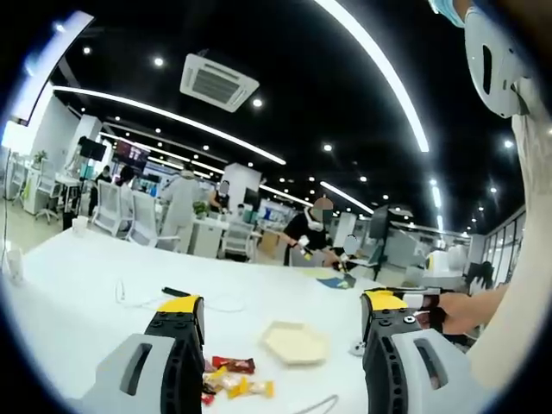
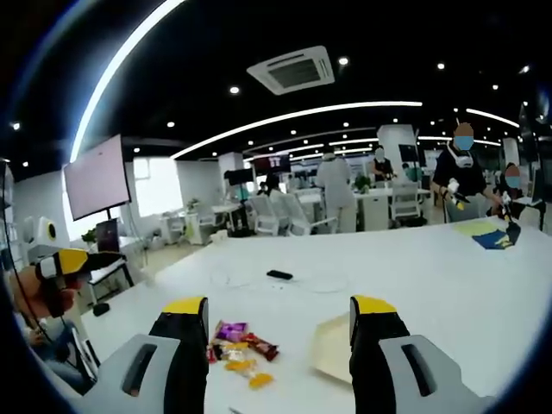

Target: Place the target food into the container with the food tongs after gripping and lifting it, then release it inside without dropping or visibly crushing the food.

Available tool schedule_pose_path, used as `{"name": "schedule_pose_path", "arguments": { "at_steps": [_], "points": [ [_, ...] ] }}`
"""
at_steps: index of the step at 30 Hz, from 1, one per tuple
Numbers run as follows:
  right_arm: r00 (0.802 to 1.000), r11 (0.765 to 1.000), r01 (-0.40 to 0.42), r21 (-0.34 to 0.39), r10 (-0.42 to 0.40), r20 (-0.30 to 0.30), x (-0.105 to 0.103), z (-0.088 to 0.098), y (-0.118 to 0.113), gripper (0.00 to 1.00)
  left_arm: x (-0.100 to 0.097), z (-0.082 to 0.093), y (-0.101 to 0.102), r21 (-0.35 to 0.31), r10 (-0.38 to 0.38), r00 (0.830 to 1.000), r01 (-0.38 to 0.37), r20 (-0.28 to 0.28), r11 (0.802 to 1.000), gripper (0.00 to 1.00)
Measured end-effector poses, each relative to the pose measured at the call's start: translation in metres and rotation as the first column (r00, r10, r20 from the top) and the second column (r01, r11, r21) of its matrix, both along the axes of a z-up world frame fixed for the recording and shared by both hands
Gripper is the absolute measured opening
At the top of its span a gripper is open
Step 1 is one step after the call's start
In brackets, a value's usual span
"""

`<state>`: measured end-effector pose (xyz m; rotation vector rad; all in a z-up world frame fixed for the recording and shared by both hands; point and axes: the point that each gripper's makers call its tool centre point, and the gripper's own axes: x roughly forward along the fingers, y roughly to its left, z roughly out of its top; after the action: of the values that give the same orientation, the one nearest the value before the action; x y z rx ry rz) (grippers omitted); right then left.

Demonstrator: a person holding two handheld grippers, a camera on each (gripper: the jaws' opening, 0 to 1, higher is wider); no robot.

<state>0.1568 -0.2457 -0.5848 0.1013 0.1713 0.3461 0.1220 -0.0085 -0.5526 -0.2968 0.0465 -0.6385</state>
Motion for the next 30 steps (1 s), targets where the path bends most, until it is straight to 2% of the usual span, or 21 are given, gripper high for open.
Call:
{"name": "schedule_pose_path", "arguments": {
  "at_steps": [9, 21, 30],
  "points": [
    [1.0, 1.0, 0.022, 0.001, -0.022, -0.007, -0.003, -0.002, -0.007, 0.67, 0.001, 0.001, -0.007, 0.003, -0.023, 1.0, 0.023, 0.001, 1.0, 0.74],
    [1.0, 1.0, 0.015, -0.001, -0.015, -0.004, -0.003, -0.001, -0.005, 0.67, -0.003, 0.001, -0.009, -0.006, -0.021, 1.0, 0.021, -0.003, 1.0, 0.75],
    [1.0, 1.0, 0.023, -0.003, -0.023, -0.017, -0.008, -0.006, -0.011, 0.67, -0.007, -0.003, -0.018, -0.016, -0.059, 0.998, 0.059, -0.02, 0.998, 0.72]
  ]
}}
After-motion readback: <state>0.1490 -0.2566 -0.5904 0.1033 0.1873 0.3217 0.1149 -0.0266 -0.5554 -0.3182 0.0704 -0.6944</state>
